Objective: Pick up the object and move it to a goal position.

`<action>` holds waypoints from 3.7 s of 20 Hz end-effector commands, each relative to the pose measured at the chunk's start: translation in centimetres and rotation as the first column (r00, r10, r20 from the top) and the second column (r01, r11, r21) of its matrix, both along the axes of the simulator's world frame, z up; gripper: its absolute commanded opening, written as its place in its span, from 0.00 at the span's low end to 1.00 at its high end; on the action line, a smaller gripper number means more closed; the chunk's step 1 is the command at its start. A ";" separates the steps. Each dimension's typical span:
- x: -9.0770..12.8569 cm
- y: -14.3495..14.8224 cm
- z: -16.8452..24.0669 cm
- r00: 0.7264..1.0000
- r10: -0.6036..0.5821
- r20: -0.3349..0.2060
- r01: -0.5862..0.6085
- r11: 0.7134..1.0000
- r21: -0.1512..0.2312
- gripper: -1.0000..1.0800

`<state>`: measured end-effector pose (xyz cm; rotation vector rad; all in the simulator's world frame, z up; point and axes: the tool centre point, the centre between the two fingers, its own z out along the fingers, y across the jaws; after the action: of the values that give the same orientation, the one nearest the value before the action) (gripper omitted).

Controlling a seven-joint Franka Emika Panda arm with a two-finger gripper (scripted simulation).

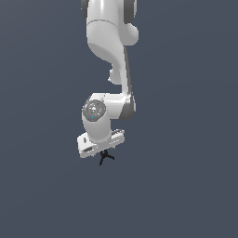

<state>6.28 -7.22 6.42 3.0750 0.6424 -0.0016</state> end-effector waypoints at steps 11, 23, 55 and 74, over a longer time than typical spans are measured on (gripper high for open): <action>-0.1 0.0 -3.5 1.000 0.003 0.001 -0.003 1.000 0.000 0.96; 0.1 0.0 -5.1 1.000 0.004 0.001 -0.004 1.000 0.000 0.00; 0.0 -1.9 13.5 1.000 0.005 0.001 -0.005 1.000 0.001 0.00; 0.6 -4.0 33.2 1.000 0.005 0.001 -0.005 1.000 0.001 0.00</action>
<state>6.81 -11.08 38.43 3.0737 0.6495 0.0022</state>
